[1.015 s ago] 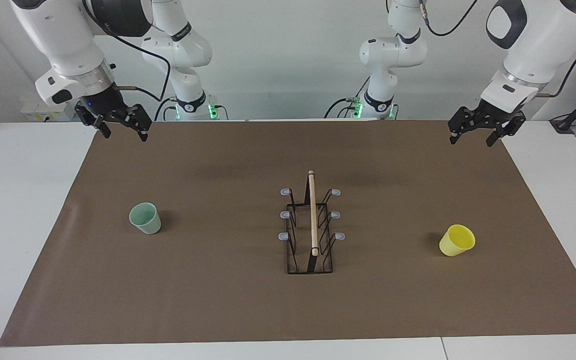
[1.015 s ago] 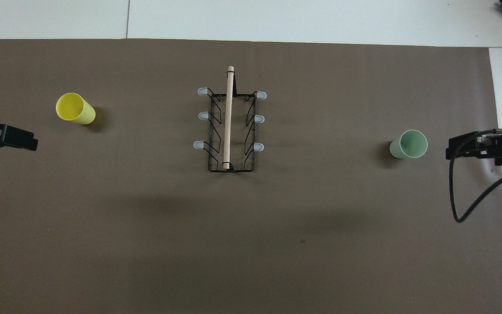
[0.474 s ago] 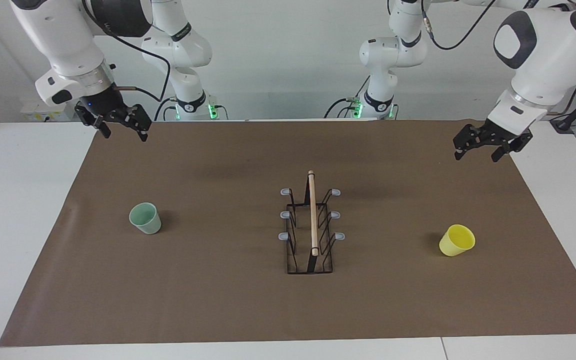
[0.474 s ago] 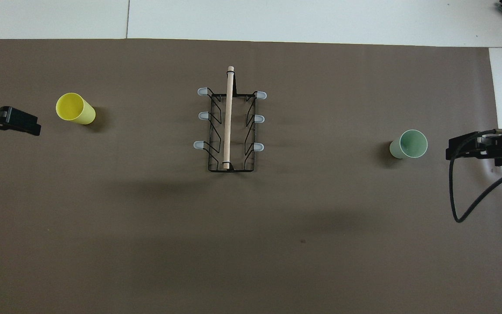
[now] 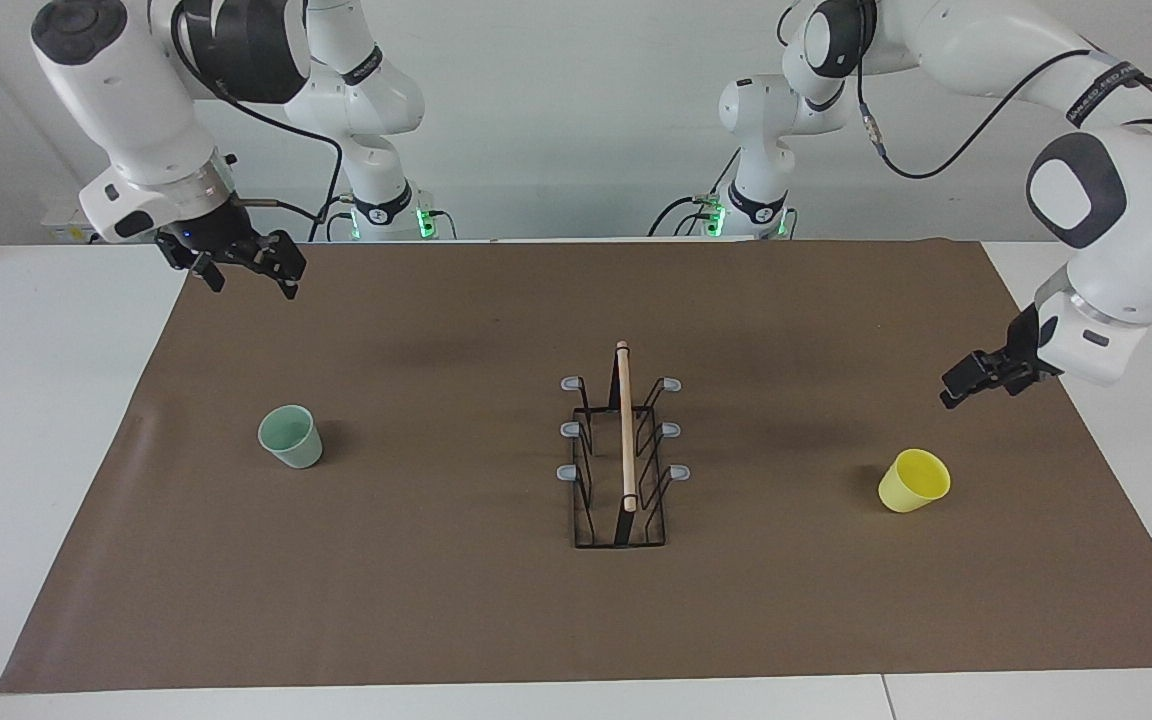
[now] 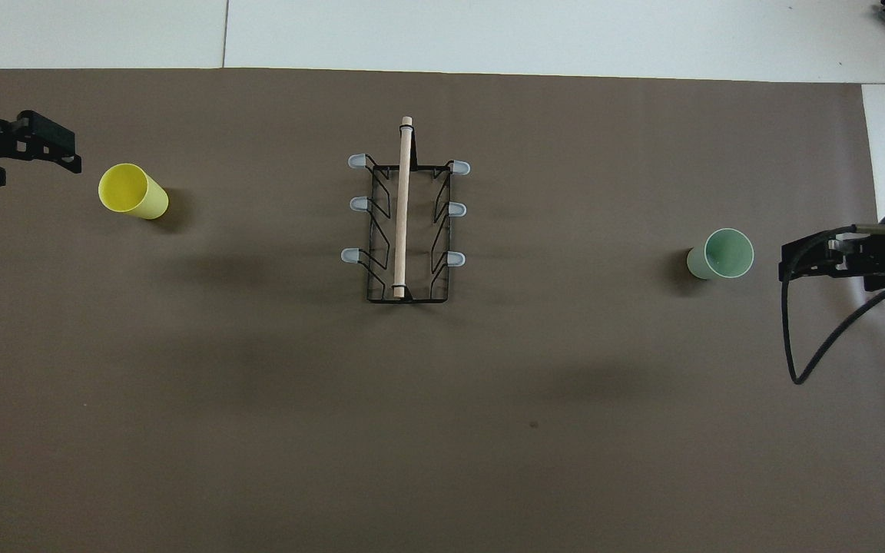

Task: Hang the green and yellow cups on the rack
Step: 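Reach the left gripper to the yellow cup while the right gripper reaches the green cup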

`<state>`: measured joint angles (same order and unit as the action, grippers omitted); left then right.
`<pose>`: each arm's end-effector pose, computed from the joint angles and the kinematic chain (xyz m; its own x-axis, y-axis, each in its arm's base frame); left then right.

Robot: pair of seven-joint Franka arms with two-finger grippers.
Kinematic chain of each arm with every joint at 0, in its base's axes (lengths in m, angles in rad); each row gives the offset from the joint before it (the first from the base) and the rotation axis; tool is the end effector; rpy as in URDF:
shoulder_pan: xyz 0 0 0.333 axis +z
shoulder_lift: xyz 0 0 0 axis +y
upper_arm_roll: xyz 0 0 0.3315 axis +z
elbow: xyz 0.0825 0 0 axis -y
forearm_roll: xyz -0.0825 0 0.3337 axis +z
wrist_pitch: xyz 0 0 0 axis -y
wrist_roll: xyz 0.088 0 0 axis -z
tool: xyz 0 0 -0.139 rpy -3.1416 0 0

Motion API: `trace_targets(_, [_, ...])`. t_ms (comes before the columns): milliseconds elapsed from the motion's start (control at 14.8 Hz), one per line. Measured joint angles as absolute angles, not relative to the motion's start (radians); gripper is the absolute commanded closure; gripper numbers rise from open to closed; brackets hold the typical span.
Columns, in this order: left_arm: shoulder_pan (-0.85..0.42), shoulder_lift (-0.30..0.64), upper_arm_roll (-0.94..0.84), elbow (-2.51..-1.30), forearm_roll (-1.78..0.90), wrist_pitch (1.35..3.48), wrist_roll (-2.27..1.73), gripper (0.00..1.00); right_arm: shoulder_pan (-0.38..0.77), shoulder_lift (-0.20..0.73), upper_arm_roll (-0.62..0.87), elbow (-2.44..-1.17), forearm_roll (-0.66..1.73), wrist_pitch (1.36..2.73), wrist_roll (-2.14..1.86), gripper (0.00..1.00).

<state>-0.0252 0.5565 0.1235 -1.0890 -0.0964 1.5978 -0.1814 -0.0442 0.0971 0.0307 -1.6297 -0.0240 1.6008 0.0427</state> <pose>0.6646 0.0299 0.4870 0.9635 0.2634 -0.0490 0.2647 -0.9641 0.0226 0.5264 -0.0111 0.5357 0.9907 -0.0551 -0.1246 -0.0522 -0.9983 0.0261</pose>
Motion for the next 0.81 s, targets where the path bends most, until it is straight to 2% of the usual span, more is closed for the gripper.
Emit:
trace_targets(203, [-0.009,0.645,0.126,-1.036,-0.1,1.628,-0.293,0.0,-0.045,0.29,0.041,-1.473,-0.024,1.601,-0.099,0.0])
trace_targets(338, [-0.007,0.694,0.149,-1.024,-0.1,1.669,-0.316,0.0,-0.044,0.387,0.049,-1.412,-0.032,1.62,-0.248,0.0])
trace_targets(609, [0.003,0.767,0.165,-1.021,-0.108,1.811,-0.483,0.0,-0.015,0.509,0.089,-1.386,-0.223,1.675,-0.502,0.0])
trace_targets(812, [0.034,0.784,0.171,-1.023,-0.237,1.829,-0.674,0.0,0.083,0.574,0.102,-1.389,-0.42,1.677,-0.606,0.0])
